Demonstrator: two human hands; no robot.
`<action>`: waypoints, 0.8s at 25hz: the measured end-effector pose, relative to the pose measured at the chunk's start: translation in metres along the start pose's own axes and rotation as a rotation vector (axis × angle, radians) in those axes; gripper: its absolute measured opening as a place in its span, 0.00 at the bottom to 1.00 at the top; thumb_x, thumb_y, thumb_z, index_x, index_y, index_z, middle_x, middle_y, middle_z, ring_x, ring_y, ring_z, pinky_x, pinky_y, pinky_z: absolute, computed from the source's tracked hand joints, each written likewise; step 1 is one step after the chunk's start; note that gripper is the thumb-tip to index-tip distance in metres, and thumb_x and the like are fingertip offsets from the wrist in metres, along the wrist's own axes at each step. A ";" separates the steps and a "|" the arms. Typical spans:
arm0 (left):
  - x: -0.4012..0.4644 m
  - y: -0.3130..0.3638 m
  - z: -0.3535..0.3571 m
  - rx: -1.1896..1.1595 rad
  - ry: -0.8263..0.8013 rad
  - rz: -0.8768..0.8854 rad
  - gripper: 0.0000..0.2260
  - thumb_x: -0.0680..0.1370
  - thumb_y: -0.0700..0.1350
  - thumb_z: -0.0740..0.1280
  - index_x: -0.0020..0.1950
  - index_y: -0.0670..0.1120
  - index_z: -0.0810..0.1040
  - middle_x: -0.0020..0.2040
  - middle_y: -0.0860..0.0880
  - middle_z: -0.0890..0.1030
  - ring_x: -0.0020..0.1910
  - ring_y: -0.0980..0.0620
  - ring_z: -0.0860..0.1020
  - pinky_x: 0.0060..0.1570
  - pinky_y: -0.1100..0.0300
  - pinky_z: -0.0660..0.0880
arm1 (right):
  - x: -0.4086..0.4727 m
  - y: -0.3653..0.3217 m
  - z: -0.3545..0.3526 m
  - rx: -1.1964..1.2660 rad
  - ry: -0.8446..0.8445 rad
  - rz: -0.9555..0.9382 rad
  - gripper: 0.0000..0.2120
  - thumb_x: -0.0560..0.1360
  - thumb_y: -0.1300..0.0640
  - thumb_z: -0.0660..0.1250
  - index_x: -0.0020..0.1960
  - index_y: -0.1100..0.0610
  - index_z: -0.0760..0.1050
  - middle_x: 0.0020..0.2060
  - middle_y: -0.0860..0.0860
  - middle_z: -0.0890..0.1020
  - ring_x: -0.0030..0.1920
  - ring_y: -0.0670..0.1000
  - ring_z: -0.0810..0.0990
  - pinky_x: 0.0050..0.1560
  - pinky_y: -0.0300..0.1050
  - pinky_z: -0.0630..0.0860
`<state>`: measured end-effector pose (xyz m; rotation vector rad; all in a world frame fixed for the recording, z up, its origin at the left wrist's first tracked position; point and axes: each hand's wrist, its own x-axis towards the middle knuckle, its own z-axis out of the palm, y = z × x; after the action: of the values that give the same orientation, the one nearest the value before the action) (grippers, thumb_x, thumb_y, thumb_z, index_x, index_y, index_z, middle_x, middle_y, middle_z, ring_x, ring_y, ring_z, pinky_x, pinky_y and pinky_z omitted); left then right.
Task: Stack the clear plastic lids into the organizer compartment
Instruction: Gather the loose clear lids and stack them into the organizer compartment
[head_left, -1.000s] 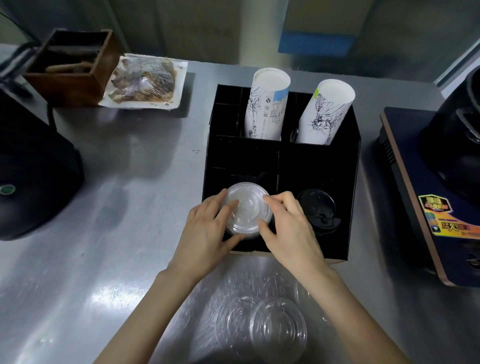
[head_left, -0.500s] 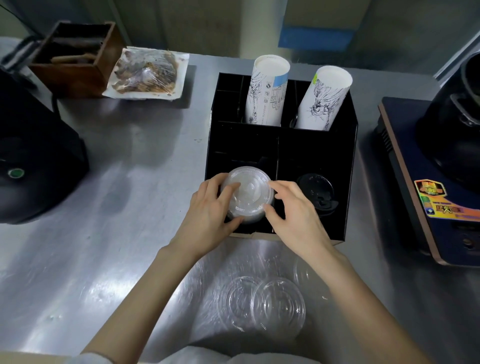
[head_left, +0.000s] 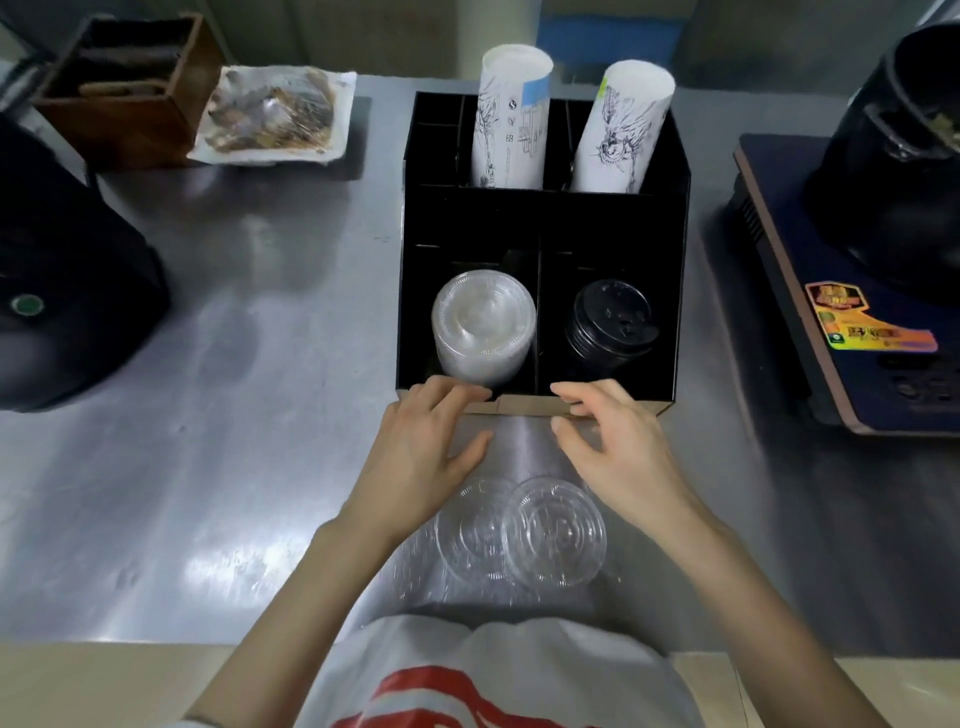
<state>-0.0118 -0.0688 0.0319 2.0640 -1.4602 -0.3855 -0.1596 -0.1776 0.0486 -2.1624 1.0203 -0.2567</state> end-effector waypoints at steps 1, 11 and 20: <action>-0.006 0.000 0.005 -0.017 -0.012 -0.018 0.16 0.71 0.52 0.59 0.54 0.46 0.75 0.50 0.44 0.78 0.47 0.44 0.77 0.47 0.51 0.73 | -0.007 0.004 0.002 -0.004 0.003 0.020 0.15 0.74 0.56 0.61 0.60 0.53 0.71 0.53 0.47 0.74 0.51 0.43 0.73 0.50 0.32 0.65; -0.041 0.010 0.043 -0.096 -0.196 -0.188 0.09 0.73 0.43 0.67 0.51 0.43 0.76 0.48 0.41 0.79 0.45 0.42 0.78 0.48 0.52 0.74 | -0.059 0.039 0.015 -0.101 -0.053 0.272 0.11 0.73 0.56 0.63 0.55 0.53 0.74 0.49 0.54 0.76 0.45 0.54 0.78 0.52 0.44 0.73; -0.045 0.016 0.052 -0.056 -0.289 -0.206 0.11 0.73 0.45 0.65 0.54 0.45 0.75 0.49 0.44 0.76 0.46 0.42 0.77 0.47 0.56 0.71 | -0.064 0.035 0.023 -0.062 -0.080 0.311 0.13 0.72 0.58 0.63 0.57 0.54 0.72 0.52 0.55 0.75 0.48 0.56 0.79 0.56 0.48 0.74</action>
<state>-0.0684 -0.0463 -0.0038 2.1882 -1.3784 -0.8281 -0.2121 -0.1334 0.0155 -2.0145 1.3118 0.0085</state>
